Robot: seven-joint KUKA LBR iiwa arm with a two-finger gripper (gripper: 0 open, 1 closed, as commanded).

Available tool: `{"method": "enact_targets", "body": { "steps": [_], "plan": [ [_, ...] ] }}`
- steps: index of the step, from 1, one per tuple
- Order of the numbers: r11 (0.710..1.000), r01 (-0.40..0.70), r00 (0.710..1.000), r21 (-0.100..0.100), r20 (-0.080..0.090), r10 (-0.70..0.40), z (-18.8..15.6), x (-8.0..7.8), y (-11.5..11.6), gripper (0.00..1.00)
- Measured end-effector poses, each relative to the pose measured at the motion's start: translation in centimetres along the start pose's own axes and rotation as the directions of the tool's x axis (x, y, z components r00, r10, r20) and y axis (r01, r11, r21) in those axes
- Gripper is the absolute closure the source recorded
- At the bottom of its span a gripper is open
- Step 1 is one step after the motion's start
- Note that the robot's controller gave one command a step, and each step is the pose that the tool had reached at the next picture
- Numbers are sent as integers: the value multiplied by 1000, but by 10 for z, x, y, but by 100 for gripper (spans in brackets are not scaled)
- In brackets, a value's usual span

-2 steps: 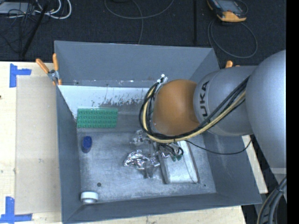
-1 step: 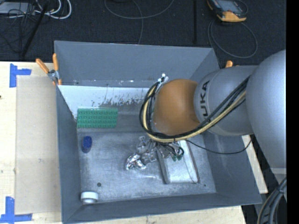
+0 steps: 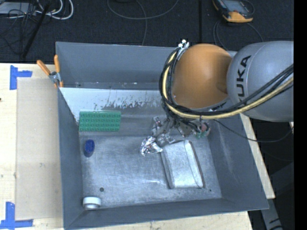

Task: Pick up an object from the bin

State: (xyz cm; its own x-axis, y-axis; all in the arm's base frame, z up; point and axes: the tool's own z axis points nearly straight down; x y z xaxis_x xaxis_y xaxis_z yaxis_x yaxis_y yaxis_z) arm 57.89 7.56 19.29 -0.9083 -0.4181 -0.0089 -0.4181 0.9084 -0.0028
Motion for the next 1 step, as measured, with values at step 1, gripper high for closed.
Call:
{"method": "enact_targets", "body": {
  "steps": [1],
  "plan": [
    [982,186,982,-2,-3,-186,-54,-17,-17,100]
  ]
}}
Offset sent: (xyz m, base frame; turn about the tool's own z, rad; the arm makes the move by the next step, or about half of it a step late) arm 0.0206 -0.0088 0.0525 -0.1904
